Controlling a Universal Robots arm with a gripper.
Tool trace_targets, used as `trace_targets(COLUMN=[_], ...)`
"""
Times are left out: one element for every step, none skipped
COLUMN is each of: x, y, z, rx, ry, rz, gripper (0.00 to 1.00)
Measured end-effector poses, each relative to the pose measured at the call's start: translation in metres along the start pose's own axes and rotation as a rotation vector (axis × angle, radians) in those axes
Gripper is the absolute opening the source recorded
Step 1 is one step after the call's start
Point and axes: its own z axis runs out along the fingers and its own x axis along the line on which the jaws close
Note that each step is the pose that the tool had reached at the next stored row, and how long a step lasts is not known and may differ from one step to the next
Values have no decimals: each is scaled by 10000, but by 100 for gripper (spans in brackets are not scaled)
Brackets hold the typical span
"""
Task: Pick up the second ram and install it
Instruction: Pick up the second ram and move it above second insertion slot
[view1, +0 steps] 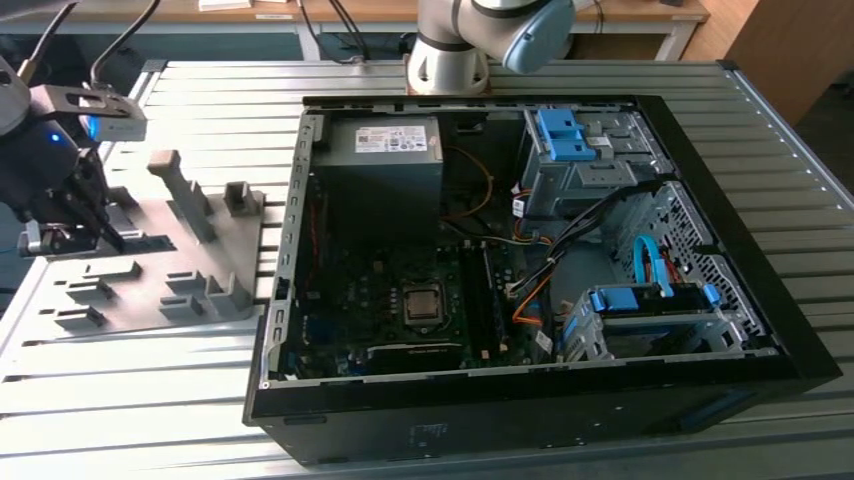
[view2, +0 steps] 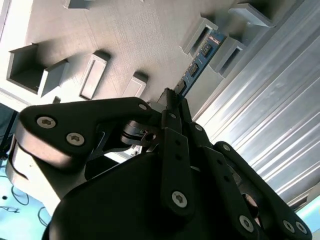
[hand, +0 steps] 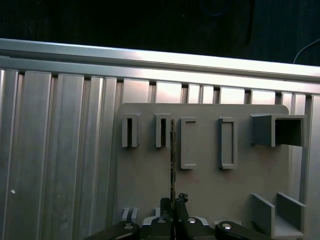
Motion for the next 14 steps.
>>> trace_targets(x=[-1, -1, -2, -3, -3, -4, -4, -5, -6, -6, -7, -7, -8, -9], y=[0, 0, 0, 0, 0, 0, 0, 0, 0, 0, 0, -1, -1, -1], z=[-16, -31, -45, -60, -74, -88, -101, -115, -127, -140, -156, -168, -182, -195], rx=[0, 0, 1, 1, 1, 0, 1, 1, 1, 1, 1, 2, 1, 1], ry=[-1, -4, -5, -7, -8, -10, -11, -12, -13, -15, -16, -17, -16, -16], rz=[0, 0, 0, 0, 0, 0, 0, 0, 0, 0, 0, 0, 0, 0], gripper=[14, 14, 14, 14, 14, 14, 14, 14, 14, 14, 14, 14, 14, 14])
